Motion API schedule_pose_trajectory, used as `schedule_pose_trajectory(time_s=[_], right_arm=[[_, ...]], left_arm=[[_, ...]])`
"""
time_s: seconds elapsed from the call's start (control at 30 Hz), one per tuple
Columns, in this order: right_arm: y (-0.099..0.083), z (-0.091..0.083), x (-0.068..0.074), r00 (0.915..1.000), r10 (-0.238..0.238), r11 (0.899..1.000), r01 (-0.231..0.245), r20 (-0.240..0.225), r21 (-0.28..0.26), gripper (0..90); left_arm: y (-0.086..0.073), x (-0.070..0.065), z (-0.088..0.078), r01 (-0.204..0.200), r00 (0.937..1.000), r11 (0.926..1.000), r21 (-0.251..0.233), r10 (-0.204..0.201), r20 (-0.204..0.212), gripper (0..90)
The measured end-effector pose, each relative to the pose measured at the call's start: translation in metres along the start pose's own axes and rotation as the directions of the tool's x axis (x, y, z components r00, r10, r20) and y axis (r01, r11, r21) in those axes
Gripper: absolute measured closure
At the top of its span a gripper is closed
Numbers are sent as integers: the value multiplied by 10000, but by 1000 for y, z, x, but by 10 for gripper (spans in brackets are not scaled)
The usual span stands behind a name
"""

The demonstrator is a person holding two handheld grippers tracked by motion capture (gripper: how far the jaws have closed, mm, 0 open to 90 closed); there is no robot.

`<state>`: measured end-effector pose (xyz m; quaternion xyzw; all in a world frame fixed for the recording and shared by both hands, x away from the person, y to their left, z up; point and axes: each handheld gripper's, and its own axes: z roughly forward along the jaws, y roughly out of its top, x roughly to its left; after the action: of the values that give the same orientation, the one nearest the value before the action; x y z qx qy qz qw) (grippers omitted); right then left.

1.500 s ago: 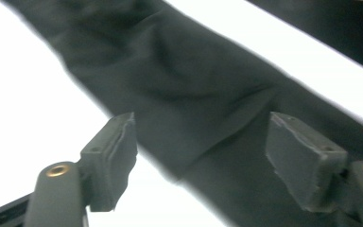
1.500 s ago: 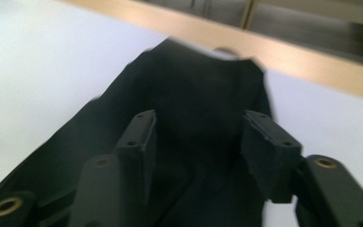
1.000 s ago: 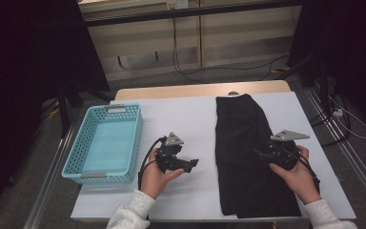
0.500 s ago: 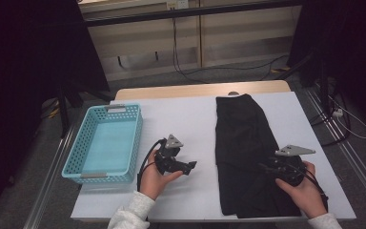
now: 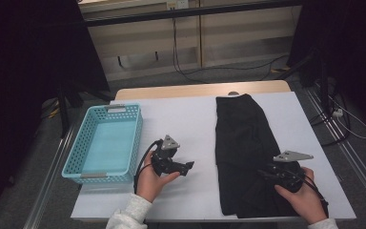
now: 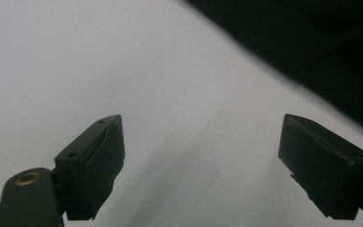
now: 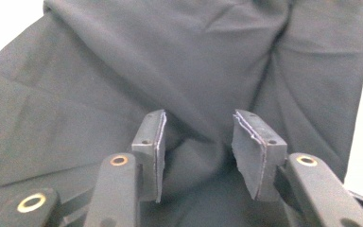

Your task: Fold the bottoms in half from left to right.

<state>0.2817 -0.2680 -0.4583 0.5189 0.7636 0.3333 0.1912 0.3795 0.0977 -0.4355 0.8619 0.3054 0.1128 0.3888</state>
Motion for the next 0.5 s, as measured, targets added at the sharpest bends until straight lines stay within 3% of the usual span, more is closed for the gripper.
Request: schedule_pose_trajectory(time_s=[0.1, 0.17, 0.33, 0.5], right_arm=[[-2, -3, -1, 10000, 26, 10000, -26, 60, -22, 559], [-5, -4, -2, 9998, -85, 10000, 85, 164, -8, 604], [-8, -8, -10, 9996, 213, 9998, -214, -168, -49, 796], [-9, -11, -11, 9994, 133, 9999, -133, -325, 15, 842]], left_arm=[[1, -2, 1, -72, 9999, 10000, 24, 72, 77, 152], [0, -3, 3, -118, 9999, 9999, 97, 117, 97, 151], [1, -3, 1, -79, 10000, 10000, -50, 79, 33, 149], [4, -4, 2, -229, 9997, 9997, -23, 230, 54, 150]])
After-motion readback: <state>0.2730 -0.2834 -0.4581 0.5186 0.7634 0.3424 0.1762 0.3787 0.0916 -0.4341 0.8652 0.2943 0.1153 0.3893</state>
